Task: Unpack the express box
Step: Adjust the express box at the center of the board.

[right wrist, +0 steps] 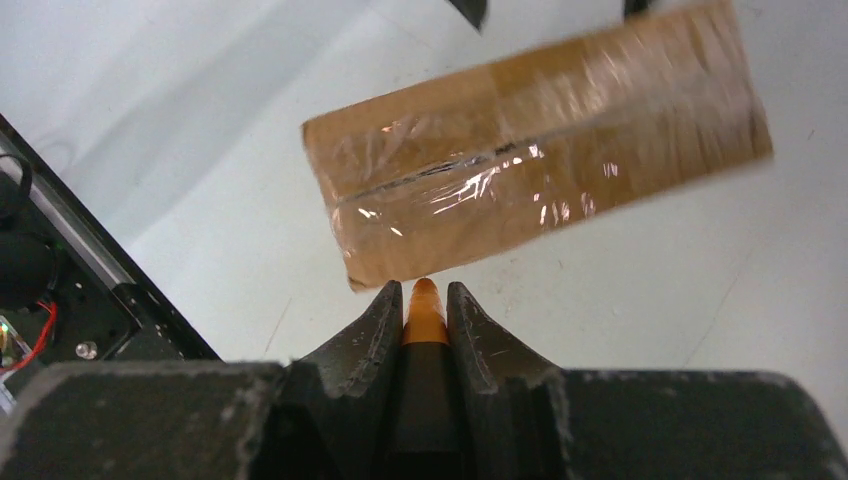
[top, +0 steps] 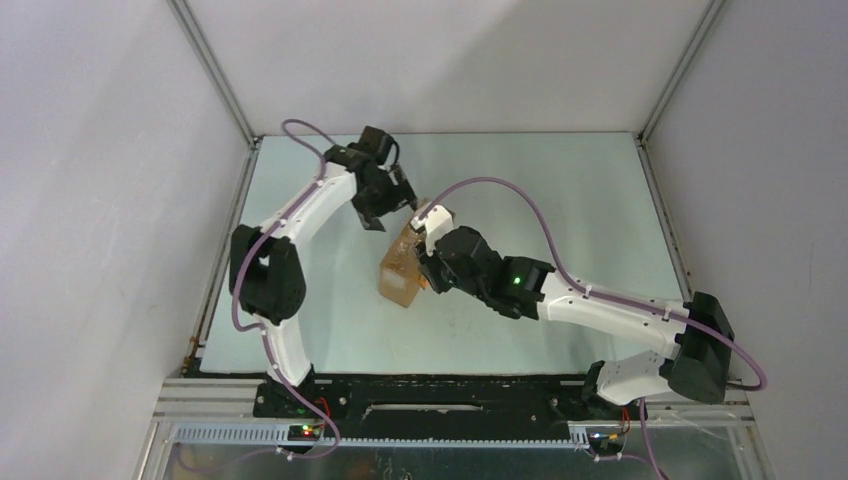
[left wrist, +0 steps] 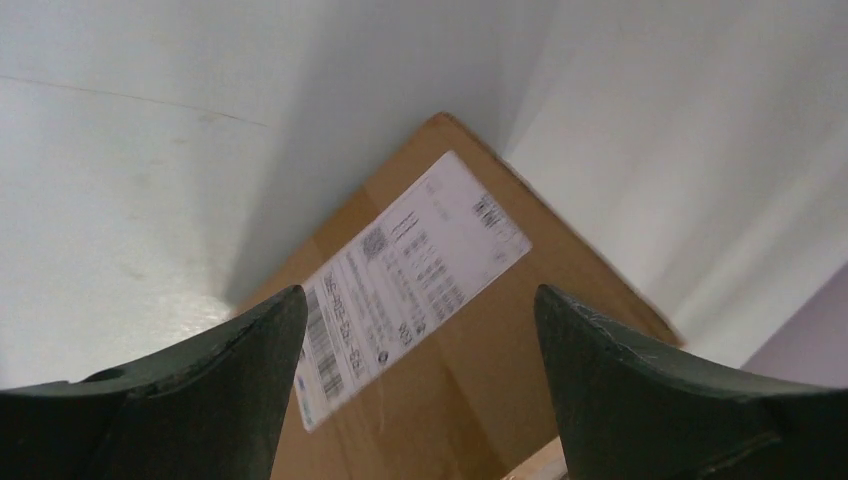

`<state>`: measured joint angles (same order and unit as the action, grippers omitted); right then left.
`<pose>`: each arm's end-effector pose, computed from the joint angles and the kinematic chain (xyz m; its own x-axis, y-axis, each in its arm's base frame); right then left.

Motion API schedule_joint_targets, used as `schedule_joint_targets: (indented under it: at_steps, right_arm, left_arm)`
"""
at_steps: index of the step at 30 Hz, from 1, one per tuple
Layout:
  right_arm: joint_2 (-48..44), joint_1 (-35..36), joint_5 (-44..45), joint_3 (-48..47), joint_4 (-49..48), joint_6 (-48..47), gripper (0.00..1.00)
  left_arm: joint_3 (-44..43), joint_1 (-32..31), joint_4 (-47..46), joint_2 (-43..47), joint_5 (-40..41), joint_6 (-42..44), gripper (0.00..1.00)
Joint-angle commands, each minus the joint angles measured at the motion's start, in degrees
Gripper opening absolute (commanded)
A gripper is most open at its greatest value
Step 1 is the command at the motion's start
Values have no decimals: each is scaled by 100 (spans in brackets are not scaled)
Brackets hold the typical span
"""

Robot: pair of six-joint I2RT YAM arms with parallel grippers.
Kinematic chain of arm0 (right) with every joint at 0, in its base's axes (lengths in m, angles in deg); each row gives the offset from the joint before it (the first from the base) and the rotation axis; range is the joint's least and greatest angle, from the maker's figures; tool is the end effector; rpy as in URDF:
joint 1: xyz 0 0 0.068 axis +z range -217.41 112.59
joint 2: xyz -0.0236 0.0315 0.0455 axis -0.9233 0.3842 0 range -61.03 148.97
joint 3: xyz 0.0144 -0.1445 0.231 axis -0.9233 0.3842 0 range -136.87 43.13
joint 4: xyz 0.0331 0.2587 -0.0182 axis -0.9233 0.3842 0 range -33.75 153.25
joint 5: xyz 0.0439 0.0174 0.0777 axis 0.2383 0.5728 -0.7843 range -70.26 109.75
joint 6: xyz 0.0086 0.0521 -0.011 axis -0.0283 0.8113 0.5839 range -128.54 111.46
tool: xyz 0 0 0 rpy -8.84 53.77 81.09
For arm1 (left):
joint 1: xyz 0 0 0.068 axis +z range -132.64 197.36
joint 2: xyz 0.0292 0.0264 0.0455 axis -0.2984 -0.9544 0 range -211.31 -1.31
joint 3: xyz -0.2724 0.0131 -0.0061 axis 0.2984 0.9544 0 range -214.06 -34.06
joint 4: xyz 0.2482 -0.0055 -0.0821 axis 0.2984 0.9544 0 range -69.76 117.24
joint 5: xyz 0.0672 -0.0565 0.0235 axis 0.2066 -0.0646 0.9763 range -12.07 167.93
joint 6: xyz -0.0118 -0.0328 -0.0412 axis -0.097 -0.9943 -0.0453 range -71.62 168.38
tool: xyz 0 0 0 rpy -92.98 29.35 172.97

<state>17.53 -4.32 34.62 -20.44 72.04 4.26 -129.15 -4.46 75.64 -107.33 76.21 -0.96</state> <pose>0.1497 0.2750 0.3114 -0.3947 -0.3045 -0.8669 -0.6918 0.7194 0.0622 0.3605 -0.1454 0.2793 -0.8443 -0.4787 -0.2408 -0.3956 0.8599 -0.3225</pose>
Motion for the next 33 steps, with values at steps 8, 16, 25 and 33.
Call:
schedule_joint_targets:
  at_steps: [8, 16, 25, 33]
  right_arm:
    - [-9, -120, 54, -458, -214, 16, 0]
    - [-843, -266, 215, -510, 654, -109, 0]
    - [-1456, -1657, 161, -608, 403, -563, 0]
    - [-223, -2655, -1156, -1063, -989, -1413, 0]
  left_arm:
    - [-765, -457, -13, -187, -1048, 1051, 89]
    - [-1151, 37, 720, 647, 319, 884, 89]
    - [1114, -64, 689, 2764, 647, 805, 88]
    - [2998, -1044, 698, 4360, 286, 313, 85]
